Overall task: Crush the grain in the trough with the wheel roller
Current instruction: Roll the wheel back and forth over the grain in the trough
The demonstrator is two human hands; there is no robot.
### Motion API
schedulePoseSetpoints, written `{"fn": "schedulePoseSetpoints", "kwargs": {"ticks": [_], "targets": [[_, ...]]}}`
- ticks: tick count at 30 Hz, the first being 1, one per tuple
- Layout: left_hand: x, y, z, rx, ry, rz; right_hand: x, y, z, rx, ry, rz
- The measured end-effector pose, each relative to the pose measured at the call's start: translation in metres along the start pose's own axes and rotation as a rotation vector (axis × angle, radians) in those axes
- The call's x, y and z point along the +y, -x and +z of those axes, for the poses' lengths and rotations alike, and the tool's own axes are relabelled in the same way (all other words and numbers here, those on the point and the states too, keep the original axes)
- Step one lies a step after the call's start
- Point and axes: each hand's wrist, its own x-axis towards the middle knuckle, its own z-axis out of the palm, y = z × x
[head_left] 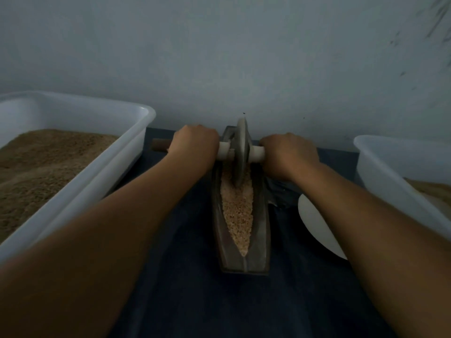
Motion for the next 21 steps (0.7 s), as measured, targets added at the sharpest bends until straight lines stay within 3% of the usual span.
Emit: {"fn": "schedulePoseSetpoints", "kwargs": {"ticks": [6,21], "targets": [[0.003,0.029,-0.004,-0.006,-0.072,0.041,-0.001,0.035,0.001,0.116,-0.037,-0.044],[0.018,0.095,-0.025,0.082,-0.111,0.046,-0.007,0.129,-0.017,0.208,0.001,-0.083]]}}
